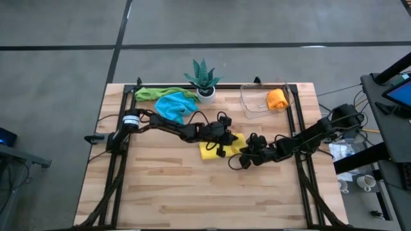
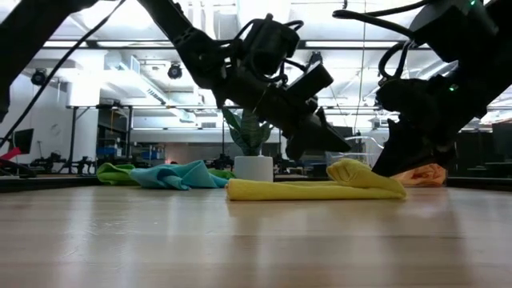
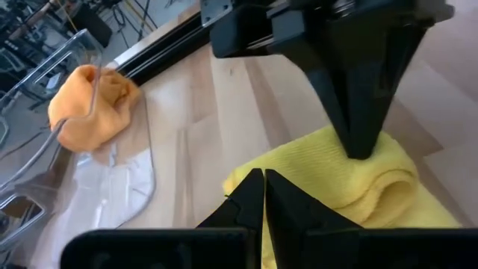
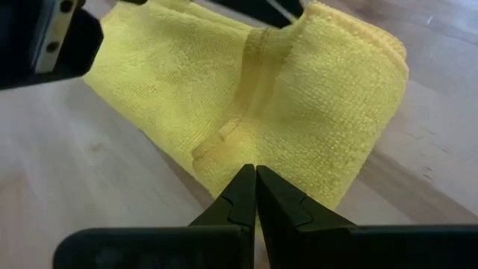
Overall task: Roll microfiber towels into tight, uniform cylinder then place into a basket
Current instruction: Roll the yellow microfiber cloth
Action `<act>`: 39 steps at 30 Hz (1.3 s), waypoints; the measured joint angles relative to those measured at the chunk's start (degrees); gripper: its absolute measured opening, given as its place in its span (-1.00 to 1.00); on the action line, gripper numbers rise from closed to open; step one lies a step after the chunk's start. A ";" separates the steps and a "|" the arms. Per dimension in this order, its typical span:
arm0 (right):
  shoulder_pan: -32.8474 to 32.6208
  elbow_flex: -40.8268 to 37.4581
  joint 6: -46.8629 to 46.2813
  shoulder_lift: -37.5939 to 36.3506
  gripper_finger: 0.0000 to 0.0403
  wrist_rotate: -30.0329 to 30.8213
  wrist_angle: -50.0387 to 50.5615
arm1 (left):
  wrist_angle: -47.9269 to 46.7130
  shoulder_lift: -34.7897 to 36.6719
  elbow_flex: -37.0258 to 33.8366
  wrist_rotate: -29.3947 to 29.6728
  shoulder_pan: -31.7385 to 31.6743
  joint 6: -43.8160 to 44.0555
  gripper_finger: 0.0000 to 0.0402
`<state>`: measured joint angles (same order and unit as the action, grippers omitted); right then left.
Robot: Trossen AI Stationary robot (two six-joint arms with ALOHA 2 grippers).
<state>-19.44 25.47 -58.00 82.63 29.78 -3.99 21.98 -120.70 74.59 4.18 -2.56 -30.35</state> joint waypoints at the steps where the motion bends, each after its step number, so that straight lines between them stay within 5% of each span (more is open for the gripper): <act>1: 0.00 0.00 0.00 0.00 -0.96 -0.03 0.00 | -0.01 0.00 0.00 -0.23 -0.32 0.03 -1.00; 18: 0.00 1.17 2.58 10.32 -0.96 -0.39 -9.57 | -0.14 -0.07 -1.41 -10.89 -1.45 1.31 -1.00; 25: 0.48 2.25 5.22 9.09 -0.96 -1.79 -8.20 | -0.19 -0.13 -4.38 -10.45 -1.63 1.05 -1.00; 32: 0.72 2.18 4.22 9.37 -0.96 -2.08 -8.39 | 0.19 -0.11 -4.98 -1.89 -3.26 -0.63 -1.00; 39: 0.72 2.25 3.57 10.36 -0.96 -1.60 -9.12 | 0.76 -0.11 -6.18 -2.01 -5.86 -0.20 -1.00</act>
<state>-18.72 27.73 -54.43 92.99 28.18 -13.11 22.74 -120.82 68.41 2.18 -8.42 -30.55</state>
